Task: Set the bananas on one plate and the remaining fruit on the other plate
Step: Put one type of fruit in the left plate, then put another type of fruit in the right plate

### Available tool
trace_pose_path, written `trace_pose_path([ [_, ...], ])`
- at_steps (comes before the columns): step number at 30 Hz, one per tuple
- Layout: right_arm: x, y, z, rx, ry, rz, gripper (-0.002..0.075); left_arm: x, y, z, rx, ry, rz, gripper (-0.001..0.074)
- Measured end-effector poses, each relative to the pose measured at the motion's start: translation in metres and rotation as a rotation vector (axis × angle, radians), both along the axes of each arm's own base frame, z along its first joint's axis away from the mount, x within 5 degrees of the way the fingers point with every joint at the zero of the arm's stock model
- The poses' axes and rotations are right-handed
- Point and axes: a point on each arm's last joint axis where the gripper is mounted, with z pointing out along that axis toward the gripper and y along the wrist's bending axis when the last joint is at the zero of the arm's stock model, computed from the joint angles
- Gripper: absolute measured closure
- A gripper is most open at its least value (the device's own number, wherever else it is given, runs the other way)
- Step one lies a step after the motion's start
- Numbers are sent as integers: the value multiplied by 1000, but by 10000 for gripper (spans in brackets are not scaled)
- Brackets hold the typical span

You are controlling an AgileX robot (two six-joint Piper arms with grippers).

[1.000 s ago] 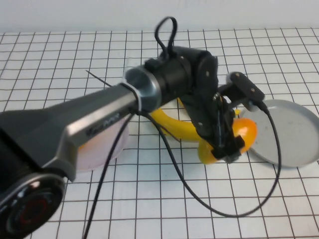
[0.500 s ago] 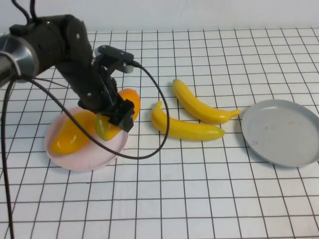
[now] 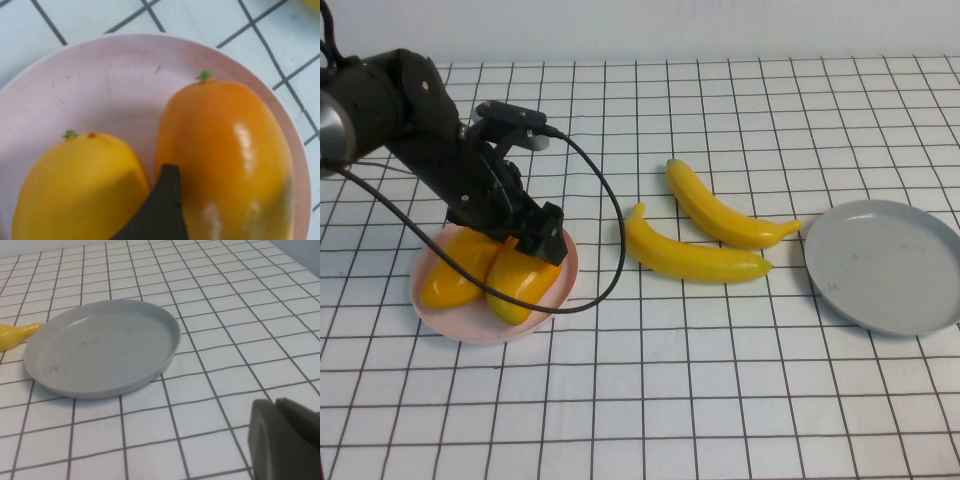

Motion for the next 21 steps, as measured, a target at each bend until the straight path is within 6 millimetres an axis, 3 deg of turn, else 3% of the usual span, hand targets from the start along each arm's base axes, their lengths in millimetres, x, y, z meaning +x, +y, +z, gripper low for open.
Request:
trace_pose_path([
  [4,0,0,0,0,0,0,742,-5,2,20,-10,-60,4,67],
  [10,0,0,0,0,0,0,742,-41,6,111,-116,-337,-84,101],
  [13,0,0,0,0,0,0,742,-67,12,147,-154,-448,-96,265],
  [15,0,0,0,0,0,0,742,-84,14,158,-196,-492,-89,449],
  [16,0,0,0,0,0,0,742,-94,16,160,-219,-505,-86,545],
  [18,0,0,0,0,0,0,742,-115,20,157,-253,-525,-73,647],
  [21,0,0,0,0,0,0,742,-147,30,145,-275,-588,-25,710],
])
